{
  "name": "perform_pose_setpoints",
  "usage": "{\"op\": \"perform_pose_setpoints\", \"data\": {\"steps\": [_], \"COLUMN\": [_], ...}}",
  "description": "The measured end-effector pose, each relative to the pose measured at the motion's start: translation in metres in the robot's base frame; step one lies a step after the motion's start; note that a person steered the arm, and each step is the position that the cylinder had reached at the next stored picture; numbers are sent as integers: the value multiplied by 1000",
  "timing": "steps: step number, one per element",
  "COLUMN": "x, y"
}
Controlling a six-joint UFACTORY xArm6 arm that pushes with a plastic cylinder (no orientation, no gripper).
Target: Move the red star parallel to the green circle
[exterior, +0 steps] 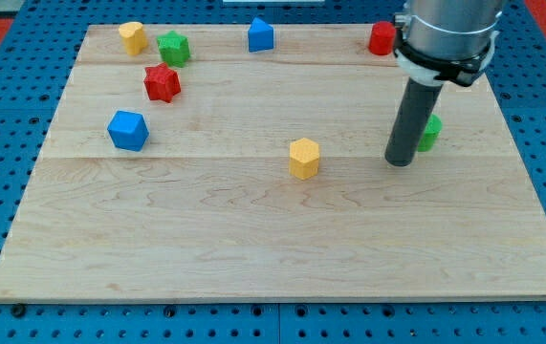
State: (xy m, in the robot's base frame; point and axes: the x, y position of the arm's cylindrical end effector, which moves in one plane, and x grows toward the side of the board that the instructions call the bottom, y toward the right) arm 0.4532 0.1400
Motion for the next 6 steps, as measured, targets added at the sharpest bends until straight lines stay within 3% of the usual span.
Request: {"op": "perform_pose_setpoints", "data": {"steps": [1,2,3,4,5,6], "x": [8,-18,-86,-154,-181,-180], "y": [-51,-56,-101,-189,-270,-336]}}
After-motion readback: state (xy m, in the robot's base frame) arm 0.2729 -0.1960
